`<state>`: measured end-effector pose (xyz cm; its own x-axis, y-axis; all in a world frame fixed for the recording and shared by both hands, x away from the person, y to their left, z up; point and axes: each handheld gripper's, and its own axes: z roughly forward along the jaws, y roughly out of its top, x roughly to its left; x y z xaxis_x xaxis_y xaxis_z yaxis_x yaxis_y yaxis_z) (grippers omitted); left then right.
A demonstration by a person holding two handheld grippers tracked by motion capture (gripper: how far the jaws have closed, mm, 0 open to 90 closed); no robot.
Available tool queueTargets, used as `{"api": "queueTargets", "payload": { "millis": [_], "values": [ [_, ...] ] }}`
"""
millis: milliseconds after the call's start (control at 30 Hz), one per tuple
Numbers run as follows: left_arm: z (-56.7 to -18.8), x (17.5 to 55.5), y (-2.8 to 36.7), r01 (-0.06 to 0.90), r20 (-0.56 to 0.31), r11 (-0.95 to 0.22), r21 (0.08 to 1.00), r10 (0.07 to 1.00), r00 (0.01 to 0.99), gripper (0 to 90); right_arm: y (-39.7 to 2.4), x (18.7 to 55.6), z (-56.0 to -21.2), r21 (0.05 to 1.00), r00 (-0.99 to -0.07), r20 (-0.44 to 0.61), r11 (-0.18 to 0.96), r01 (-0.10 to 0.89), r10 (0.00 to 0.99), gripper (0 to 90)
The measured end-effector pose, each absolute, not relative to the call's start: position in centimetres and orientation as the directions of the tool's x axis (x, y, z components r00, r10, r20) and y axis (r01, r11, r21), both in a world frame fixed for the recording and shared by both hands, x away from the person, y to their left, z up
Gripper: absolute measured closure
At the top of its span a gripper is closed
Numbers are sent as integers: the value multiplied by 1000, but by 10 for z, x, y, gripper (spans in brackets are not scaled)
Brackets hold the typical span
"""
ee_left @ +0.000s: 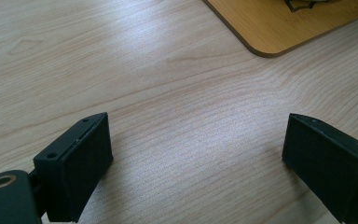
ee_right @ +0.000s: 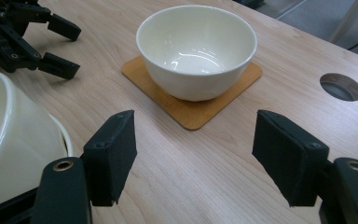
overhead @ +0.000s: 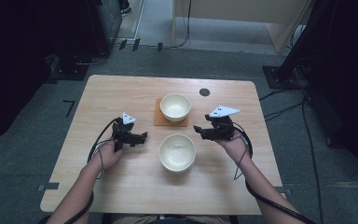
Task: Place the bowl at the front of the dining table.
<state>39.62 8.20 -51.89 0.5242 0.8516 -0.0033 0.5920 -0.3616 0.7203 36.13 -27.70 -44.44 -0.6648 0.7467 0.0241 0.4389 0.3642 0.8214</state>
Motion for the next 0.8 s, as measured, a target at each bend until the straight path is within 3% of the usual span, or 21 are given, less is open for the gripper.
{"api": "queueTargets", "payload": {
  "millis": [800],
  "values": [
    [-519, 395, 82, 591, -4, -361, 722, 851, 524, 77, -295, 343, -481, 801, -698, -28, 434, 413, 716, 241]
  ]
}}
